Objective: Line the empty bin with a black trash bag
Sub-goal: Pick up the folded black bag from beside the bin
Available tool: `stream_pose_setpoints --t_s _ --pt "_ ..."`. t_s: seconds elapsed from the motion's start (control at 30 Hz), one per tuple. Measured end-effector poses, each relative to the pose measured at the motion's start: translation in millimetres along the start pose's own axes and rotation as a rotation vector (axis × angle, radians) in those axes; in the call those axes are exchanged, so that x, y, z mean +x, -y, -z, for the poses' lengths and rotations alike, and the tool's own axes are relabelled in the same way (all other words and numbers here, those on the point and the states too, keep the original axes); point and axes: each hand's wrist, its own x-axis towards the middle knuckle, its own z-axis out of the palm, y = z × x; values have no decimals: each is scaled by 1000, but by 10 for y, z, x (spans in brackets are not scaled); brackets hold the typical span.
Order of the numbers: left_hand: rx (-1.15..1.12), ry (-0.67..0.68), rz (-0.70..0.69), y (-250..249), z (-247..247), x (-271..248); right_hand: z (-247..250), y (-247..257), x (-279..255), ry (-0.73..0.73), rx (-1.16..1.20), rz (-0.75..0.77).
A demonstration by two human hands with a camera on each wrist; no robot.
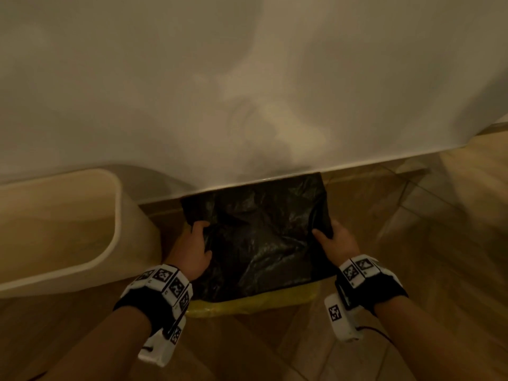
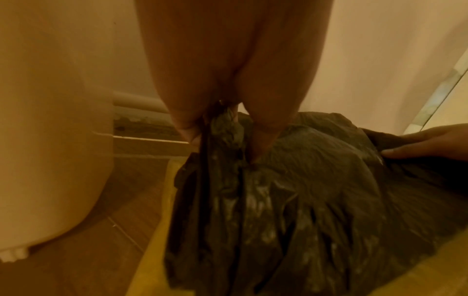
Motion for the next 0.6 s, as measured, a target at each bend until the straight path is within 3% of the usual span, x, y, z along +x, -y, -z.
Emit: stream_pose_setpoints --t_s 0.17,0.43,0.6 --pt "157 -82 0 -131 94 -121 92 121 -72 -68 -19 63" --pt "352 -138 -276 -611 133 -274 291 447 -289 -218 104 251" --pt "478 -9 -382 -873 -3 -336 282 664 -440 -208 268 371"
